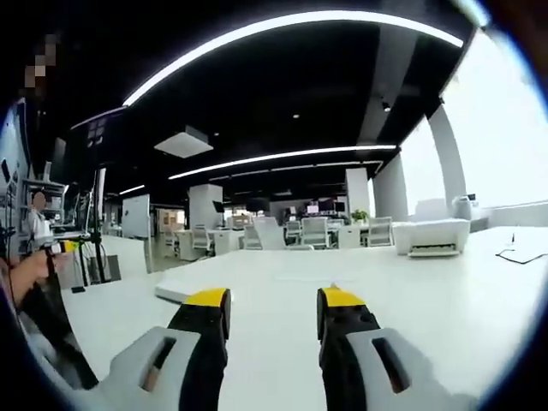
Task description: Pick up the power strip scattered on the table, fix it on the side mounting bracket of the table, and press the switch
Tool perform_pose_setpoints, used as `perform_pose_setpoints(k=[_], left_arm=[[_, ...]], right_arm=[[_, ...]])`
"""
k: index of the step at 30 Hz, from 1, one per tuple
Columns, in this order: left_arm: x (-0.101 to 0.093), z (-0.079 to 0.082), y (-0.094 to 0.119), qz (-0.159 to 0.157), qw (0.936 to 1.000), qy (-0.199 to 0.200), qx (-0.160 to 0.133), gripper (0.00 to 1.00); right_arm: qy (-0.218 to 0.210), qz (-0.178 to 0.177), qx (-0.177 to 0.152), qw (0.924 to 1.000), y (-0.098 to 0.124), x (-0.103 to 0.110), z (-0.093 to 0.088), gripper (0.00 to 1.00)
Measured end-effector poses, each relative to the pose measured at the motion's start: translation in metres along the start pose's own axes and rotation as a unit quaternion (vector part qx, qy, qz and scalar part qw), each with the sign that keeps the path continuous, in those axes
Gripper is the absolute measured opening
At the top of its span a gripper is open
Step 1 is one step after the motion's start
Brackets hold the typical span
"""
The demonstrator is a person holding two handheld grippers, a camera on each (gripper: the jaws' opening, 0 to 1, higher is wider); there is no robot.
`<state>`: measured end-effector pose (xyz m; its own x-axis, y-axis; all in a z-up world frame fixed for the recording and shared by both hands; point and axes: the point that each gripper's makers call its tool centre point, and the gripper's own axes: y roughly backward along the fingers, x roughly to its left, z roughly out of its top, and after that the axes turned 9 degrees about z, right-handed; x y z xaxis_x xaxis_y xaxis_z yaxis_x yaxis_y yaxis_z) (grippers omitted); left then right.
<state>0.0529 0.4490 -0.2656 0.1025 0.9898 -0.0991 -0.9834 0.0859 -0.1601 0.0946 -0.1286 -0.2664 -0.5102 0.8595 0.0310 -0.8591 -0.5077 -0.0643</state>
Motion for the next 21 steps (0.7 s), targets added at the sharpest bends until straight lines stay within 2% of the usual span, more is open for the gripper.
perform_pose_setpoints(k=[4, 11, 19, 21], left_arm=[[-0.001, 0.002, 0.0, -0.002, 1.0, -0.002, -0.004, 0.8], [-0.007, -0.003, 0.0, -0.015, 0.9999, -0.005, 0.006, 0.8], [-0.018, -0.016, -0.002, -0.044, 0.9982, -0.009, 0.04, 0.8], [-0.018, -0.02, -0.003, -0.043, 0.9979, -0.013, 0.046, 0.8]], right_arm=[[-0.004, 0.01, 0.006, 0.9999, -0.002, 0.0, -0.004, 0.38], [-0.012, 0.015, 0.008, 0.9998, 0.0, -0.001, -0.008, 0.38], [0.001, 0.021, 0.014, 0.9997, -0.001, -0.002, -0.004, 0.39], [0.011, 0.026, 0.019, 0.9994, -0.003, -0.001, -0.002, 0.39]])
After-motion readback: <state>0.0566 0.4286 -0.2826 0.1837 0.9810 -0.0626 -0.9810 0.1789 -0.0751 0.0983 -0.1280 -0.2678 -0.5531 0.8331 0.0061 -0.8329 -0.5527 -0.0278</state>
